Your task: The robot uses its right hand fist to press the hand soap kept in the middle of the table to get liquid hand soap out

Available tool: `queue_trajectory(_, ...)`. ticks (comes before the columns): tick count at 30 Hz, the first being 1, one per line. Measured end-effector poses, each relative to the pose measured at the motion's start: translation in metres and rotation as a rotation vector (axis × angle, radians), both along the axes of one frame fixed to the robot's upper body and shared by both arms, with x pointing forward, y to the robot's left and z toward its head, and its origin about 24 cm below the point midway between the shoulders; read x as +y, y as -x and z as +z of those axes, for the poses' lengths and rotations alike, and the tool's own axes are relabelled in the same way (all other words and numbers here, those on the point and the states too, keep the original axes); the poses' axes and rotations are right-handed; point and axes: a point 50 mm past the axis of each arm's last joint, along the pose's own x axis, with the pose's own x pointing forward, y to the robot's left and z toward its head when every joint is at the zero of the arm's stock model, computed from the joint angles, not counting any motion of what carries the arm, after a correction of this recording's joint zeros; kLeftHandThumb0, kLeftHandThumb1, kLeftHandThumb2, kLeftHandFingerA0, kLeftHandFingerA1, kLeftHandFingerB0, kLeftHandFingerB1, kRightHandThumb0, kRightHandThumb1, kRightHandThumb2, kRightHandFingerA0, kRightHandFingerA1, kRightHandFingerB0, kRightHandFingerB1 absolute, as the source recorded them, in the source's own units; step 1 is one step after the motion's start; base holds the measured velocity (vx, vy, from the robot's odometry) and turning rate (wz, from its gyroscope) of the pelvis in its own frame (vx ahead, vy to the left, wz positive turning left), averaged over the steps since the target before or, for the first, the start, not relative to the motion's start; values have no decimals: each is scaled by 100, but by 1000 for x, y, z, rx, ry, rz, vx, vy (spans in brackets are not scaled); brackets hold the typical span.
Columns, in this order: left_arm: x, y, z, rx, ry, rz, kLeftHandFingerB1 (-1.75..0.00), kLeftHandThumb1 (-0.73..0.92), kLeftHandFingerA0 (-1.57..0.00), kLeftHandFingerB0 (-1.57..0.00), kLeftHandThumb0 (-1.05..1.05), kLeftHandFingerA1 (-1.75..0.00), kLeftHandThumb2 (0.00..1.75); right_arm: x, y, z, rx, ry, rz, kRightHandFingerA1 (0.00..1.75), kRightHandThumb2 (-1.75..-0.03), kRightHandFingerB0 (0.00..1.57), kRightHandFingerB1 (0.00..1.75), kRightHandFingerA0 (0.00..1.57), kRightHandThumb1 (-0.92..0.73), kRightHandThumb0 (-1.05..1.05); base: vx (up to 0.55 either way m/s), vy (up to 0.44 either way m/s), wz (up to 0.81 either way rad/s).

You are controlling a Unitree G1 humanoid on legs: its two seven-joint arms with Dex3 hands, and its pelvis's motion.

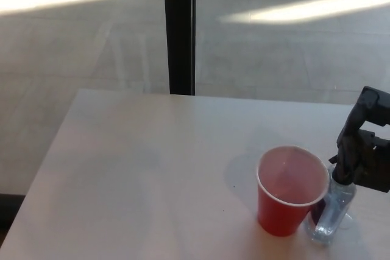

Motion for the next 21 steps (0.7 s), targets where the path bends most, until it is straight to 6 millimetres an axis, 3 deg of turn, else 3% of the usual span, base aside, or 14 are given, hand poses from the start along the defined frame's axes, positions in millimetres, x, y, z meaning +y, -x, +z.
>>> queue_trajectory(1, 0, 0, 0, 1, 1, 2, -76, 54, -63, -53, -27, -85, 93, 3, 0, -1, -3, 7, 11, 175, -127, 81, 160, 103, -53, -14, 0, 0, 0)
queue_trajectory(8, 1, -2, 1, -4, 0, 4, -74, 55, -63, -52, -28, -83, 93, 2, 0, -3, -16, 33, 16, 175, -135, 71, 175, 105, -48, -15, 0, 0, 0)
queue_trajectory(14, 1, -1, 1, 1, 0, 1, -76, 54, -65, -54, -29, -84, 93, -1, 1, -5, -28, 30, 9, 175, -136, 72, 171, 104, -47, -17, 0, 0, 0)
queue_trajectory(21, 1, -3, 2, -4, -1, 3, -72, 53, -58, -46, -26, -80, 100, -3, 2, -8, -38, 25, -2, 175, -132, 74, 170, 105, -50, -17, 0, 0, 0)
